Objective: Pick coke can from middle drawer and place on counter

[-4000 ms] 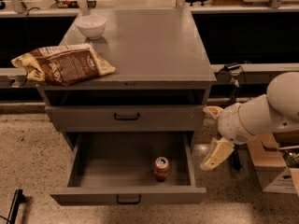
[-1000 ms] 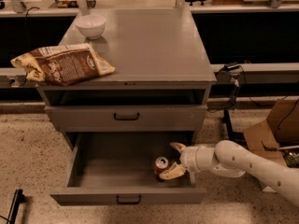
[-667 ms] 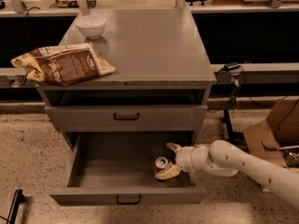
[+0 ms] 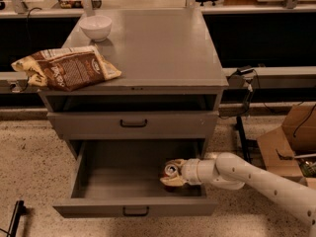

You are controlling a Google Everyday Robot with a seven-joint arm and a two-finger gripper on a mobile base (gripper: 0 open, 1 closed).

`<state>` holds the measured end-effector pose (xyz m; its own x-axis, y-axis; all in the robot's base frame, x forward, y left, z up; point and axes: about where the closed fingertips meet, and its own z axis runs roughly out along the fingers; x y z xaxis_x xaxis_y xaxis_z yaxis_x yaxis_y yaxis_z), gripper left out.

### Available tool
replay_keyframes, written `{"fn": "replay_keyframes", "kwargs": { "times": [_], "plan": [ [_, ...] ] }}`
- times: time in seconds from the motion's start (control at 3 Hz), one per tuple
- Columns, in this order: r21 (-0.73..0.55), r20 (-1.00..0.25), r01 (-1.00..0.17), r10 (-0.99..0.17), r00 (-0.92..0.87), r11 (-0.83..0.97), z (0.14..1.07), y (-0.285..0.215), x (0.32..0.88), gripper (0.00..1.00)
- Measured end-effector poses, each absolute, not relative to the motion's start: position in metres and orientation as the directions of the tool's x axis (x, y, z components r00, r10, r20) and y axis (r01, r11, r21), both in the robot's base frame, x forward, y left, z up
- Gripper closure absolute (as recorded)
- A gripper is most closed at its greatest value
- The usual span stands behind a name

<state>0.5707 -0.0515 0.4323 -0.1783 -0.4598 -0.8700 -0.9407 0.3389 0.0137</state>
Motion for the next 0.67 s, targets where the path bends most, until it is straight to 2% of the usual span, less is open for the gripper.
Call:
{"fn": "replay_keyframes", "kwargs": {
  "times": [0.67],
  "plan": [
    [-0.021,-0.913,-0.922,-0.383,-0.14,0.387,0.447,-0.072,0.563,0.95]
  ]
}}
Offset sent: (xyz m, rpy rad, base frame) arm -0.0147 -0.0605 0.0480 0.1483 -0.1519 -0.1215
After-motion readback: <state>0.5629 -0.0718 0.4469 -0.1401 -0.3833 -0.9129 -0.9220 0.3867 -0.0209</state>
